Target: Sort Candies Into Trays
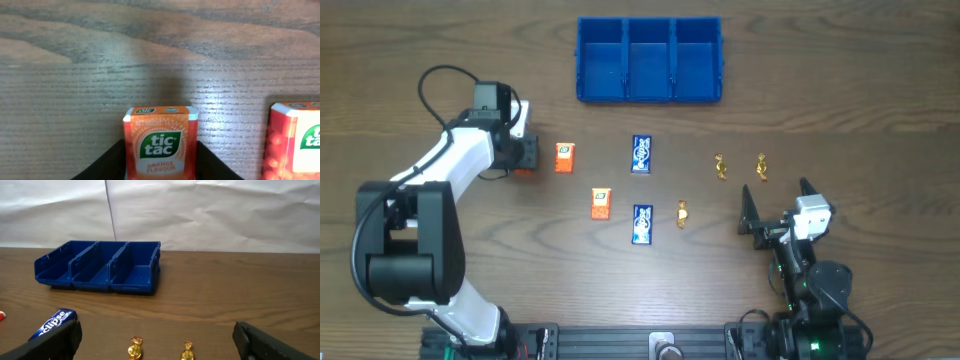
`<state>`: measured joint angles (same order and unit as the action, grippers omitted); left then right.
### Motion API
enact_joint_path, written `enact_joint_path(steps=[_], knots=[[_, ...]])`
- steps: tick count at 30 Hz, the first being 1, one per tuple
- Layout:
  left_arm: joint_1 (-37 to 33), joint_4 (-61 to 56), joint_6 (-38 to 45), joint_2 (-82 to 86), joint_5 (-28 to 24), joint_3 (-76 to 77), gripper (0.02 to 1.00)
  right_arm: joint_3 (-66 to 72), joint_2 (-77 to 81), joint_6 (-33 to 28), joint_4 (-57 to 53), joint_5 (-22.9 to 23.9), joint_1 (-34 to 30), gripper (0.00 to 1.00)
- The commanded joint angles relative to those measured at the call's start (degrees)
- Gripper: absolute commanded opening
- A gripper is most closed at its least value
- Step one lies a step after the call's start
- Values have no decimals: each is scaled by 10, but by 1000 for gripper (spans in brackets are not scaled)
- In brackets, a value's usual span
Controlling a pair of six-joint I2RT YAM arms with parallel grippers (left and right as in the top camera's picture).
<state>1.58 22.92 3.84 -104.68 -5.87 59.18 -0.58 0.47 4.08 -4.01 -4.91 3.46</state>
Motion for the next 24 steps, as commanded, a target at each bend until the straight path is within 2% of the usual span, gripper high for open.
enact_joint_path(steps=[1,7,19,22,24], knots=[[-1,-5,-9,-6,0,9,400,1,-2,5,-3,3,3,998],[-1,-5,-13,-5,0,9,347,1,-2,5,-3,3,3,998],[7,27,-28,58,-3,35,314,1,-2,5,-3,3,3,998],[33,58,-48,123,13,69,312,1,-2,5,-3,3,3,998],[66,75,-73,159,45,110,314,1,-2,5,-3,3,3,998]])
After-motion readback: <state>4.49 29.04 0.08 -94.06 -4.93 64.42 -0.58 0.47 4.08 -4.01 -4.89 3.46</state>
